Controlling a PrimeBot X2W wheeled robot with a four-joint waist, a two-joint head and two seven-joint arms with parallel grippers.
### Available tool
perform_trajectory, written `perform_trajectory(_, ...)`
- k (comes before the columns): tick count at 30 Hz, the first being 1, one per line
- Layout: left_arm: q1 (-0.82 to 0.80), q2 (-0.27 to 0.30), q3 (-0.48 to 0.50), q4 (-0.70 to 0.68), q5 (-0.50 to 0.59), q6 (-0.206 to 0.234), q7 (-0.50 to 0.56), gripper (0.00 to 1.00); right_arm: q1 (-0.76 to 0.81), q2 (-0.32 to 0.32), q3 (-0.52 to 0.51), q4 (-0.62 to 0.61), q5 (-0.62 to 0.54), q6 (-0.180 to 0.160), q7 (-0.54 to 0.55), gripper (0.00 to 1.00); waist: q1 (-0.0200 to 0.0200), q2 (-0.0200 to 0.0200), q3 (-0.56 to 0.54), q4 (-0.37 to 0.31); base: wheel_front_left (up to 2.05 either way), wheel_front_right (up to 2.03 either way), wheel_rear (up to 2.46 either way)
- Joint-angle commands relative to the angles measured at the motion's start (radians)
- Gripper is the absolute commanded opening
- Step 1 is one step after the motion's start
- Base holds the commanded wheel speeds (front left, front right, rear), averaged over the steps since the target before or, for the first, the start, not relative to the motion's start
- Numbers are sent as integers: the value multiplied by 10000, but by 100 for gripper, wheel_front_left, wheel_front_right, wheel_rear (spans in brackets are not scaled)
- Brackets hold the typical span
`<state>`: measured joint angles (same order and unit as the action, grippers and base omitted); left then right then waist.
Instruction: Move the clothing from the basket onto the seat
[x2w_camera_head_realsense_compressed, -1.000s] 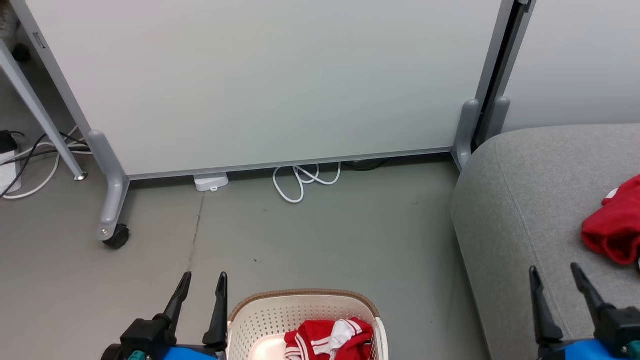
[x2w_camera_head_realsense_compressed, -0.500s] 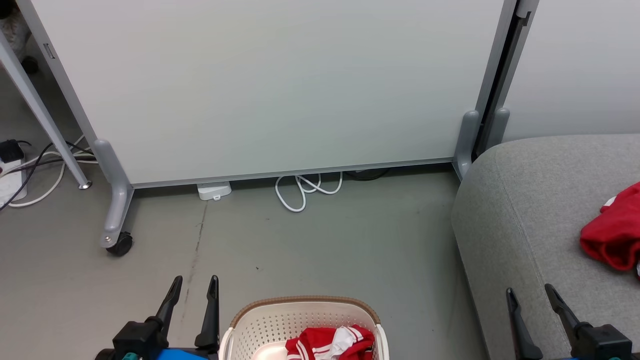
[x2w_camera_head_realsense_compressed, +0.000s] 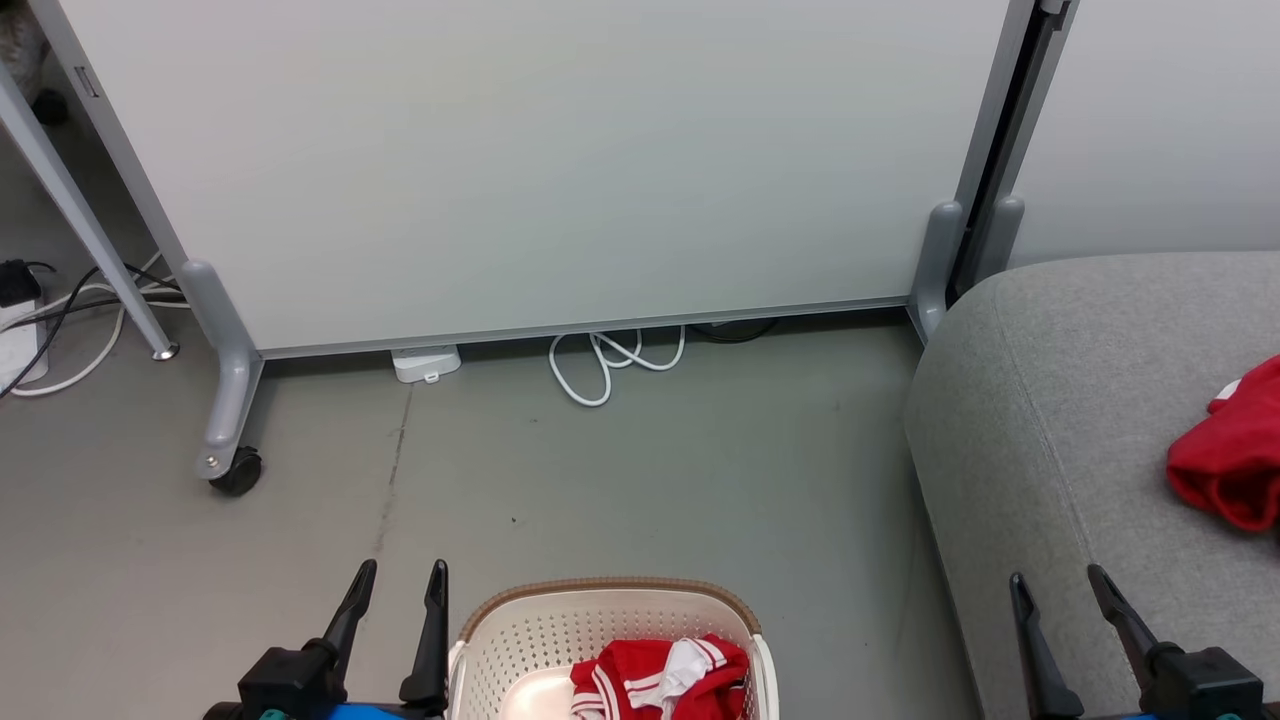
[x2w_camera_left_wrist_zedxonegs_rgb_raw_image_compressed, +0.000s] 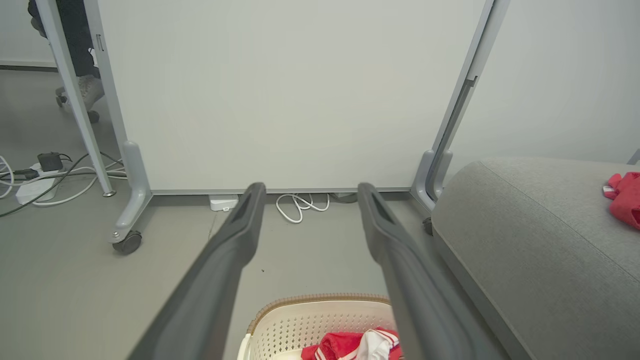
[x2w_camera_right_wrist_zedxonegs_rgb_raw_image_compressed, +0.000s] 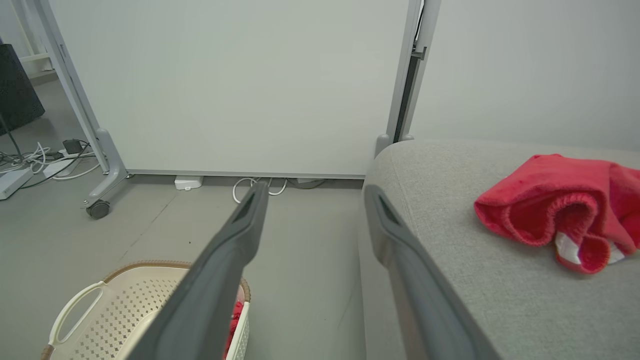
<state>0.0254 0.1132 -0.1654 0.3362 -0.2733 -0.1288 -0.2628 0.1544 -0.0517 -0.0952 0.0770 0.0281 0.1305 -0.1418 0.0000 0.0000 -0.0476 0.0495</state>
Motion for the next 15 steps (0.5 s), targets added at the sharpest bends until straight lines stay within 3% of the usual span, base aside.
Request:
perform_trajectory(1,-45,40,1,14,-43,-21,-30,100,95,21,16,-44,-34,5,-26,100,0,0,41,-11,0,0,0)
perform_trajectory(9,-159,45,-326,187,-86,-21,-29,100,-131,20,231,-93,59,5,-21,100,0,0,546,-272,0,0,0)
perform_trajectory(15,-734,10,-719,356,-168,-21,-30,100,-628,17,454,-341,0,5,-121,100,0,0,1818,-693,0,0,0)
